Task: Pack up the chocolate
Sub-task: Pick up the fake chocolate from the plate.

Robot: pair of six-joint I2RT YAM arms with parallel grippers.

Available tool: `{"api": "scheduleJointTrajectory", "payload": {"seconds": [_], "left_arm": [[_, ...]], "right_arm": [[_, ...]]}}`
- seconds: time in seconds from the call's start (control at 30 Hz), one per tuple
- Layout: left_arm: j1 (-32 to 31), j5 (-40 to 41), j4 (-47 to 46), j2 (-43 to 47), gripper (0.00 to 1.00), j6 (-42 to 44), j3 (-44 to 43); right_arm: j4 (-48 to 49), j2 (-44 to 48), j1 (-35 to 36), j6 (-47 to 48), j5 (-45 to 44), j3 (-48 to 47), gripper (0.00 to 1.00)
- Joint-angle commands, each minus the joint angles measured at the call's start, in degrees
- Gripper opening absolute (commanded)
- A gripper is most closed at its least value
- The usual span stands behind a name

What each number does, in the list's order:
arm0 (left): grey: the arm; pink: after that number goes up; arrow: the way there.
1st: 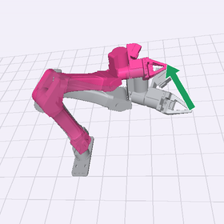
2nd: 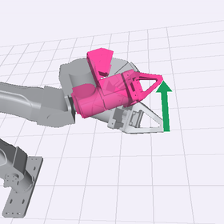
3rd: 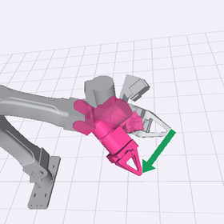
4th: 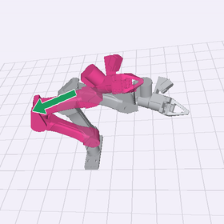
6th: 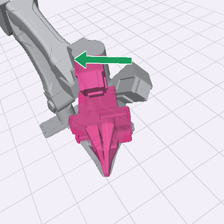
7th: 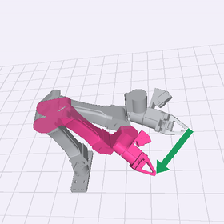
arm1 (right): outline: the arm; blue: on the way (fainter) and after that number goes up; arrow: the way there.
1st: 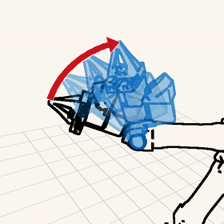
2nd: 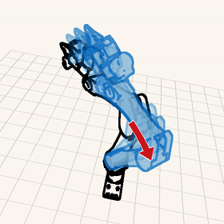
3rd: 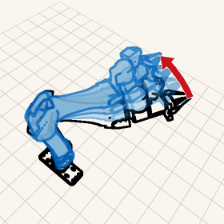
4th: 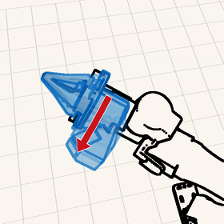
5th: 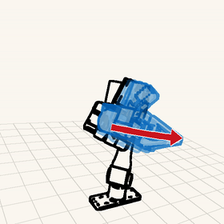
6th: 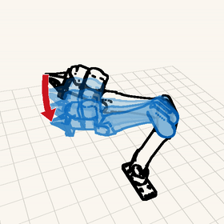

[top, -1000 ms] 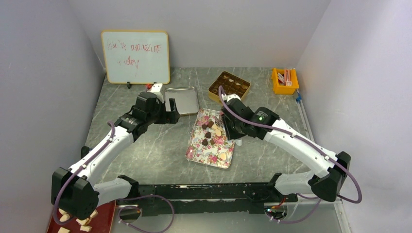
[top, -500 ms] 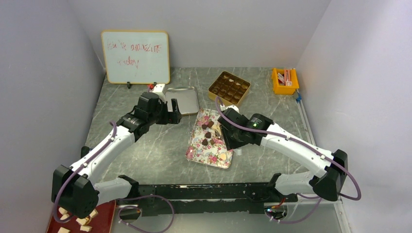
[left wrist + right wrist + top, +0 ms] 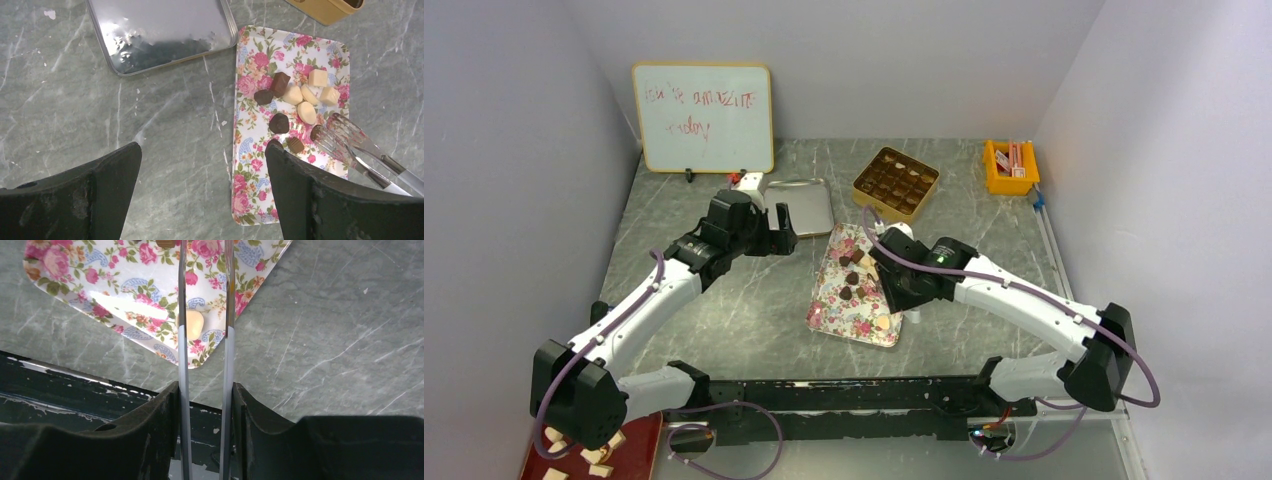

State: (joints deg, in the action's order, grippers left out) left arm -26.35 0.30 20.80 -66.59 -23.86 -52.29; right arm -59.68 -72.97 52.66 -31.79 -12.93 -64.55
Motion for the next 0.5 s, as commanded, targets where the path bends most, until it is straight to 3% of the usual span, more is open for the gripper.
{"api": "scheduleJointTrajectory", "payload": {"seconds": [0.0,0.47], "left_arm": [[-0.28,1.29,-1.29,-0.05,1.0,-0.71,-0.51],[-0.27,1.37,-0.93,-0.24,1.0,-0.16,-0.7]], "right_arm": [[3.82,-0.84,0.26,-0.39,-0.5,0.95,0.42],[8.17,-3.78,0.2,0.31,-1.5,2.29,0.42]]}}
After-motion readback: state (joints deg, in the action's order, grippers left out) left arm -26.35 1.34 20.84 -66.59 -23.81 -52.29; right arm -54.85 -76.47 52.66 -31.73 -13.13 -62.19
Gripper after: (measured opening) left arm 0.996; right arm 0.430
